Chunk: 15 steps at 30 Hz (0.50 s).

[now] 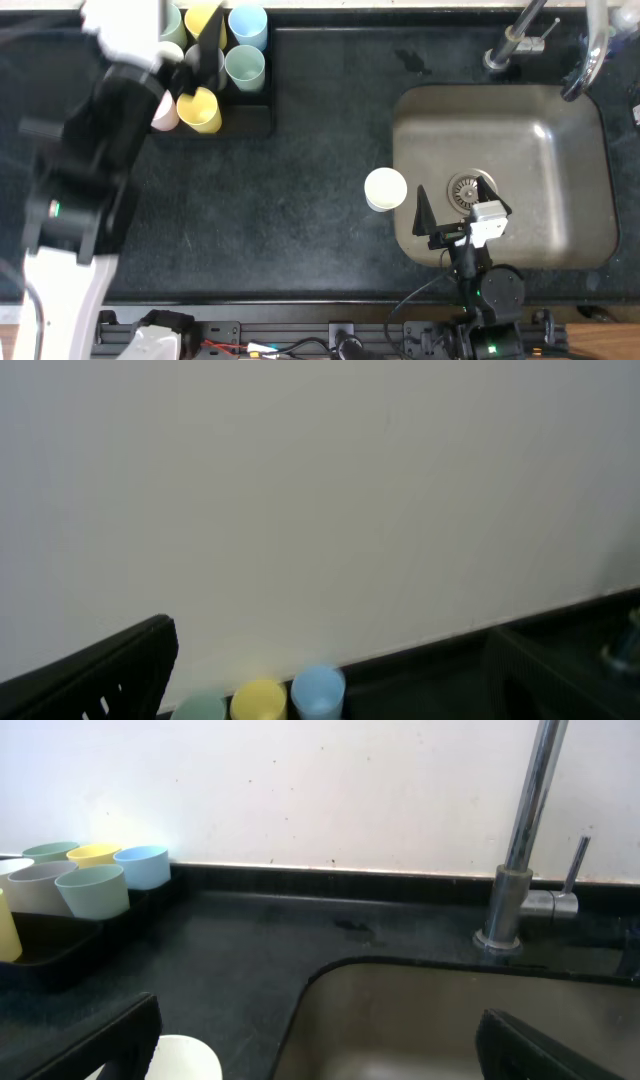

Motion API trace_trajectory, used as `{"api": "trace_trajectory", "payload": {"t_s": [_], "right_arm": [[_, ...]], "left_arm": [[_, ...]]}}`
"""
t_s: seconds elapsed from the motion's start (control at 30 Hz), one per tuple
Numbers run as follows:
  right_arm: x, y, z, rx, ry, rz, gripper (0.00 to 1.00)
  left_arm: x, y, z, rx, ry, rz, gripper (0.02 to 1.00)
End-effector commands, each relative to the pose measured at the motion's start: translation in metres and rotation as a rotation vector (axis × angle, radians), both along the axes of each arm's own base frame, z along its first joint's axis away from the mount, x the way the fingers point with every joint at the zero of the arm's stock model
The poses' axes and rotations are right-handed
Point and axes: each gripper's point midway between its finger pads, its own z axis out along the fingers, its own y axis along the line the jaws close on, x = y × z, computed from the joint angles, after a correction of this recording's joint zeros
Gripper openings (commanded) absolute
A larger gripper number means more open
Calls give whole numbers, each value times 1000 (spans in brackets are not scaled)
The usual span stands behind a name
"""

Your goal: Store Cups

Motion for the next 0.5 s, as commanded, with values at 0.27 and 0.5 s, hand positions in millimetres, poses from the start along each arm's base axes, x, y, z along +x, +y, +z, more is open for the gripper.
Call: {"api": "trace_trajectory", "payload": {"t_s": [0.27, 0.5], "right_arm": [[0, 0, -3, 5, -1, -1, 998], [0, 0, -3, 5, -1, -1, 996]], "left_arm": [[-94, 47, -103, -104, -80, 81, 1000], [-119, 50, -173, -216, -110, 89, 1000]]}}
